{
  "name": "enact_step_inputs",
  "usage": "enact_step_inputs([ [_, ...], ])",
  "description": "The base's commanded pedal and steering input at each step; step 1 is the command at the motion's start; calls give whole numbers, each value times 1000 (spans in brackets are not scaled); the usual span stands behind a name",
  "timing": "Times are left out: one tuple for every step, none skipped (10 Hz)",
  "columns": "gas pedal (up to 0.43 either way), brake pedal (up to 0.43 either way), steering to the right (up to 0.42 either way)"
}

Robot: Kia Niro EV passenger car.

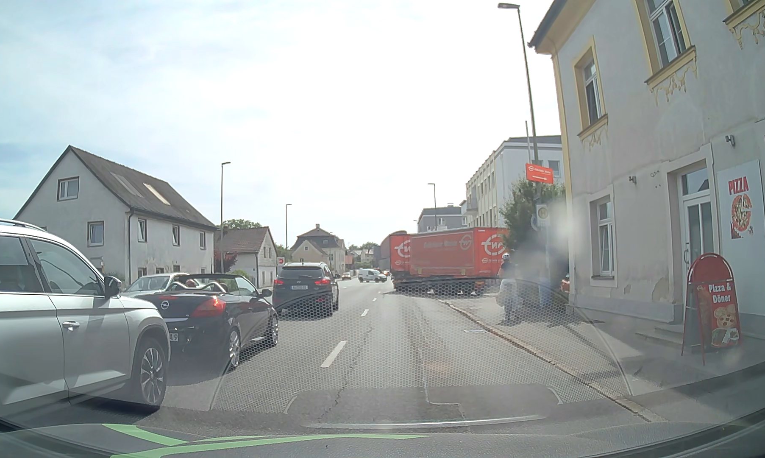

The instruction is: Follow the waypoints while adhering to traffic rules and regulations

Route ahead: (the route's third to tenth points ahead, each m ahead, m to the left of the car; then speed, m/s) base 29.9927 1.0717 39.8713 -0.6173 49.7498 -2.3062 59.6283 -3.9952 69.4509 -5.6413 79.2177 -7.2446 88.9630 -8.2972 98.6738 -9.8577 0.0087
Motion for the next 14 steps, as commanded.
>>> enact_step_inputs([
  [0, 128, -19],
  [0, 61, -19],
  [0, 12, -20],
  [0, 0, -20],
  [0, 0, -19],
  [0, 0, -19],
  [0, 30, -19],
  [0, 110, -20],
  [0, 146, -21],
  [0, 159, -22],
  [0, 159, -23],
  [0, 152, -24],
  [0, 128, -26],
  [0, 85, -28],
])
